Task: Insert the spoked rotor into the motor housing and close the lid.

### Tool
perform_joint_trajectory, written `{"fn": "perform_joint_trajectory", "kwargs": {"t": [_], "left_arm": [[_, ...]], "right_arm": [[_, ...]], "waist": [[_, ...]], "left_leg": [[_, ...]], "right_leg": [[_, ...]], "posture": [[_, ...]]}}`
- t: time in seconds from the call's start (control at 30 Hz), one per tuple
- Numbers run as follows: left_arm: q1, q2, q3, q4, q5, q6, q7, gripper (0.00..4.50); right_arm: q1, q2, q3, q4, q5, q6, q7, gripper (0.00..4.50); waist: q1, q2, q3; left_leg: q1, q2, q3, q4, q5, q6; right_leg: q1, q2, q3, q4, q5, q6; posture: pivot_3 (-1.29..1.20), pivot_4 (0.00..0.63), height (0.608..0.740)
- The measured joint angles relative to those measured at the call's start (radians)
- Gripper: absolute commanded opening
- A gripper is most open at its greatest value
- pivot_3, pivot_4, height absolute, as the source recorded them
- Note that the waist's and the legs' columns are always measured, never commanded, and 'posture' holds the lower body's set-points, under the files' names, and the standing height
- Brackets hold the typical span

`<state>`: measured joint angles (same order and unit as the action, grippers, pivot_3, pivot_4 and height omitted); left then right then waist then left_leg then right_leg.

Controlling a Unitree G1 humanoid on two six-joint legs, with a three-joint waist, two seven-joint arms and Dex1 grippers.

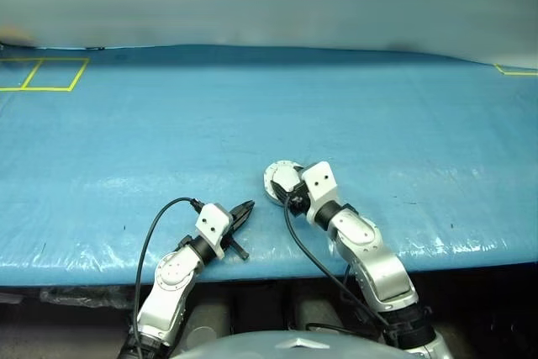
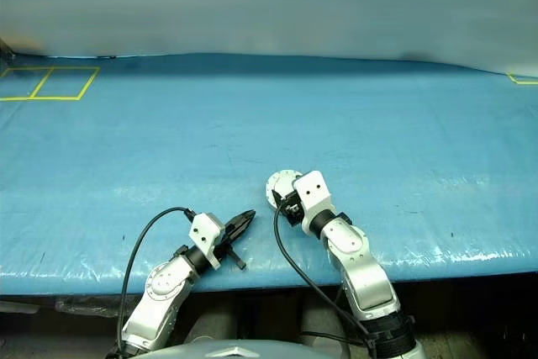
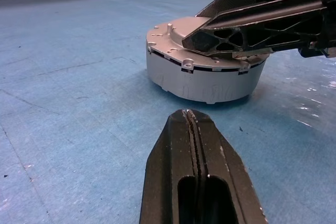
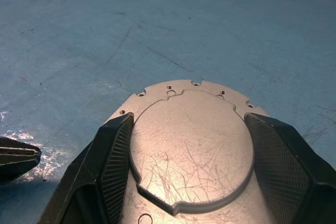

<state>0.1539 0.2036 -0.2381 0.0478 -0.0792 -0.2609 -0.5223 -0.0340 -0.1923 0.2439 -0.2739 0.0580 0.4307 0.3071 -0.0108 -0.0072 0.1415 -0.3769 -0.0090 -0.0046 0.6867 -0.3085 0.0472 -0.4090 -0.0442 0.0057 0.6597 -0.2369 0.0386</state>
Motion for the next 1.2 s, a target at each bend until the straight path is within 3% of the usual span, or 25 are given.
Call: {"fn": "perform_joint_trajectory", "kwargs": {"t": [0.3, 0.7, 1.1, 1.2], "left_arm": [[-0.002, 0.0, 0.0, 0.0, 0.001, 0.01, 0.001, 0.0], [-0.005, -0.001, -0.006, 0.0, 0.001, 0.012, 0.001, 0.0], [-0.007, -0.001, -0.007, 0.0, 0.001, 0.012, 0.002, 0.0], [-0.007, 0.0, -0.007, 0.0, 0.001, 0.012, 0.003, 0.0]], "right_arm": [[-0.044, -0.047, 0.016, 0.001, -0.006, 0.046, 0.027, 3.03], [-0.041, 0.005, -0.011, 0.015, 0.005, 0.058, -0.002, 3.03], [-0.059, -0.044, 0.028, -0.001, -0.028, 0.072, 0.011, 3.03], [-0.045, -0.001, -0.002, -0.006, 0.0, 0.095, 0.003, 3.03]], "waist": [[0.001, 0.0, 0.0], [0.0, 0.0, 0.0], [0.001, 0.0, 0.0], [0.001, 0.0, 0.0]], "left_leg": [[0.001, 0.0, 0.0, 0.001, 0.0, 0.0], [0.001, 0.0, 0.0, 0.001, 0.001, 0.0], [0.0, 0.0, 0.0, 0.001, 0.001, 0.001], [0.0, 0.0, 0.0, 0.001, 0.001, 0.001]], "right_leg": [[0.0, 0.0, 0.0, 0.0, 0.0, 0.0], [0.0, -0.001, 0.0, 0.0, 0.001, -0.001], [0.0, -0.001, 0.0, -0.001, 0.002, 0.001], [0.0, -0.001, 0.0, -0.001, 0.002, 0.0]], "posture": [[0.0, 0.15, 0.74], [0.0, 0.15, 0.74], [0.0, 0.15, 0.74], [0.0, 0.15, 0.74]]}}
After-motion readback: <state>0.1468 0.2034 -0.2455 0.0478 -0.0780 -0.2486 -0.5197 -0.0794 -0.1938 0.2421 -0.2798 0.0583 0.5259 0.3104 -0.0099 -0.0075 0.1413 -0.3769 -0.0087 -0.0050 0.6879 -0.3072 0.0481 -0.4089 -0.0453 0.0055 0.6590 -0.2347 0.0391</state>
